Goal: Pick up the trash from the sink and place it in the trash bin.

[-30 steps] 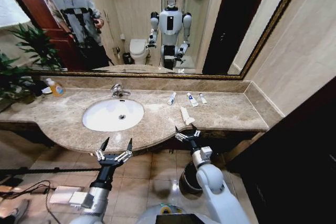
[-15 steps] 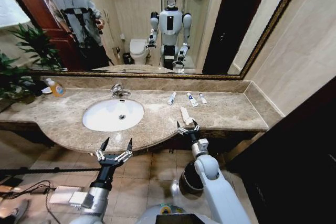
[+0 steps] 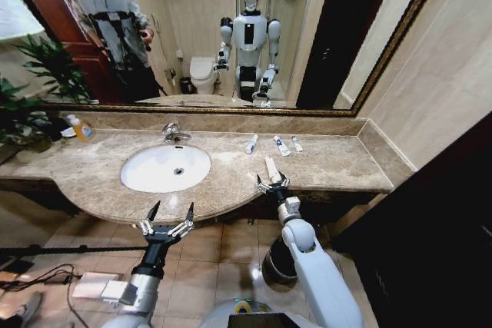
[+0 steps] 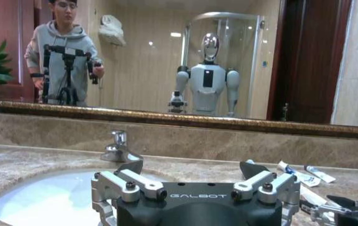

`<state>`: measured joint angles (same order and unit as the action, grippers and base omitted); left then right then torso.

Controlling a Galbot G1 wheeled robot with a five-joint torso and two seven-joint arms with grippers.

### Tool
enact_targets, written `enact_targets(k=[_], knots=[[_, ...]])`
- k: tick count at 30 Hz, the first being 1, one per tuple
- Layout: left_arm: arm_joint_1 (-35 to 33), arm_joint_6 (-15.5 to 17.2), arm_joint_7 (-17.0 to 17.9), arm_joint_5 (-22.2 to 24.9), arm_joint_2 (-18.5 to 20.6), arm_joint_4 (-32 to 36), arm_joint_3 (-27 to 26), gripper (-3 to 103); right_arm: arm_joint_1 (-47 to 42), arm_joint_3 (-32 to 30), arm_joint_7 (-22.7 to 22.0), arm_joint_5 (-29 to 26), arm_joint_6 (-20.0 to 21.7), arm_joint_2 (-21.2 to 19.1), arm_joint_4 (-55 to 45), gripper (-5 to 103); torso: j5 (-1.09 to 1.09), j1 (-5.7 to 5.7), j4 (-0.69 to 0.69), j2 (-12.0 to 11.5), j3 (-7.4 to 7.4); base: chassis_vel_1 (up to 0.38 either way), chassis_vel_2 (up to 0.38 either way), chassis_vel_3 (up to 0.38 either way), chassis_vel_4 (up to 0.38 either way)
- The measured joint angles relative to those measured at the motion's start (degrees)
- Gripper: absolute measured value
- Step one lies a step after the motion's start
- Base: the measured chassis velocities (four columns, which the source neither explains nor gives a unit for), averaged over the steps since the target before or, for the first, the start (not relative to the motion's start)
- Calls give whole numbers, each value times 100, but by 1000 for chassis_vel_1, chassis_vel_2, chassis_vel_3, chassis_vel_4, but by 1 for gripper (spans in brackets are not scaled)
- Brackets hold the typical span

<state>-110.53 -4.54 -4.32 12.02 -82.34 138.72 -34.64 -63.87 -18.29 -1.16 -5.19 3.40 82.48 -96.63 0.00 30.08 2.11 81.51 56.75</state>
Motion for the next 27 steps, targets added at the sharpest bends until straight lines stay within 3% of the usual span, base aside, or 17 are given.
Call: enact_targets(k=[2, 5, 6, 9, 11, 12, 14, 21, 23, 27], knots=[[0, 0, 0, 0, 0, 0, 0, 100, 36, 1, 11, 1, -7, -7, 33, 103, 0, 0, 0, 0, 0, 0, 0, 0, 0], [0, 0, 0, 0, 0, 0, 0, 100, 95, -8, 24, 20, 20, -24, 118, 90, 0, 0, 0, 0, 0, 0, 0, 0, 0], [0, 0, 0, 0, 0, 0, 0, 100, 95, -8, 24, 20, 20, -24, 118, 90, 0, 0, 0, 0, 0, 0, 0, 0, 0], [0, 0, 0, 0, 0, 0, 0, 100, 105, -22, 13, 64, 58, -33, 232, 74, 0, 0, 0, 0, 0, 0, 0, 0, 0], [0, 0, 0, 0, 0, 0, 0, 100, 105, -27, 7, 68, 61, -33, 241, 74, 0, 0, 0, 0, 0, 0, 0, 0, 0], [0, 0, 0, 0, 0, 0, 0, 100, 105, -46, -20, 75, 74, -33, 258, 63, 0, 0, 0, 0, 0, 0, 0, 0, 0], [0, 0, 0, 0, 0, 0, 0, 100, 105, -51, -27, 76, 76, -33, 258, 63, 0, 0, 0, 0, 0, 0, 0, 0, 0], [0, 0, 0, 0, 0, 0, 0, 100, 68, -90, -73, 31, 89, -67, 168, 30, 0, 0, 0, 0, 0, 0, 0, 0, 0], [0, 0, 0, 0, 0, 0, 0, 100, 58, -93, -75, 28, 89, -69, 152, 30, 0, 0, 0, 0, 0, 0, 0, 0, 0], [0, 0, 0, 0, 0, 0, 0, 100, -4, -122, -83, 17, 92, -80, 75, 15, 0, 0, 0, 0, 0, 0, 0, 0, 0]])
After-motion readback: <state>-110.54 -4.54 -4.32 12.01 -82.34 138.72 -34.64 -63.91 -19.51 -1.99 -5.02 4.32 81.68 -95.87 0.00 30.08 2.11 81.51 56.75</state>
